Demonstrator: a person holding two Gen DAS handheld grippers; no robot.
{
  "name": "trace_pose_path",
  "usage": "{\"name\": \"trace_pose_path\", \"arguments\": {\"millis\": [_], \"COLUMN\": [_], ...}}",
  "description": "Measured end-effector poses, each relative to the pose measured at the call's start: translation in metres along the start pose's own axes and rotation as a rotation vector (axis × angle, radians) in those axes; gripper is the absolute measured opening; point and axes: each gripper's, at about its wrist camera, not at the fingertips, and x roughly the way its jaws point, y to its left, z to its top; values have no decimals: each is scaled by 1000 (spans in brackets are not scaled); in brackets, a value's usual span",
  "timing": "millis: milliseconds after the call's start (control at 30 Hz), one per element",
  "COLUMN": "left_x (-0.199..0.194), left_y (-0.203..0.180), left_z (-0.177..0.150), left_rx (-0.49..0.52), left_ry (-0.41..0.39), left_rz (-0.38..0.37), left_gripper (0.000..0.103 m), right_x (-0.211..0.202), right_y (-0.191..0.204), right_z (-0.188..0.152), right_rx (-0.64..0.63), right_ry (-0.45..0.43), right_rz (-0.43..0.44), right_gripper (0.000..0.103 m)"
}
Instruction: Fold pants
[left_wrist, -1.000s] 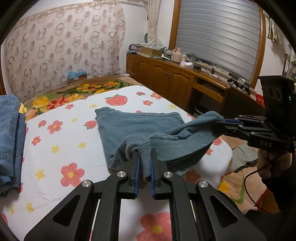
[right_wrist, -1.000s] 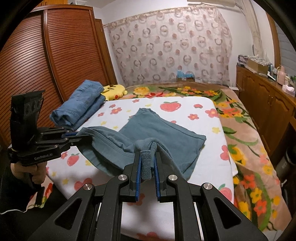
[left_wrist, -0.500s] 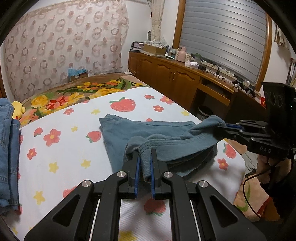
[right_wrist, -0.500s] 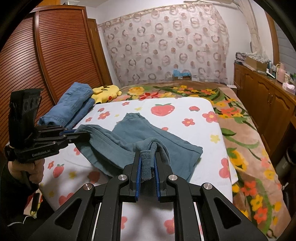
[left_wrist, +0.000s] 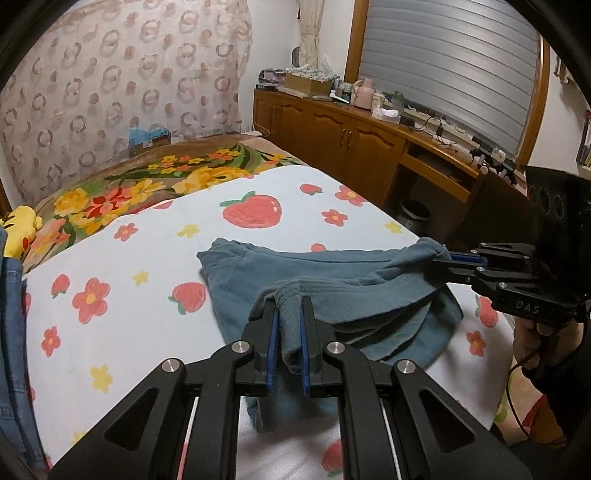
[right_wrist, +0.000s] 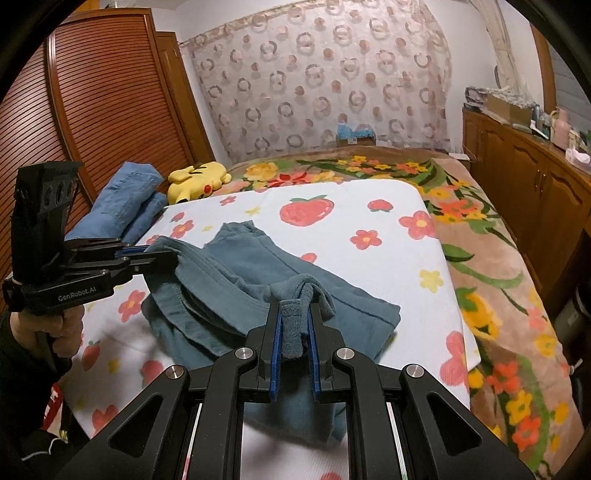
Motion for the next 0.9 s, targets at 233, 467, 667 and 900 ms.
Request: {"name": "trace_pose_path", "arguments": {"millis": [233,467,667,900], "left_x": [2,-8,-17,-28], "left_y": [8,14,20,26], "left_z": [-1,-6,-12,-22], "left_rx": [-19,-14,-23,-26], "left_ry": [4,-4,-12,-15], "left_rz": [-5,15,25,29], "left_gripper": [21,45,47,54], "right_x": [-1,-19,-29,-26], "right_y": [-3,-6,-8,-4], "right_z": [3,3,-1,-9], "right_rx": [1,-12,-37,-82], "right_ry": [10,-1,8,75], "right_rz": [0,-21,-38,-36], "right_gripper": [21,35,40,43]}}
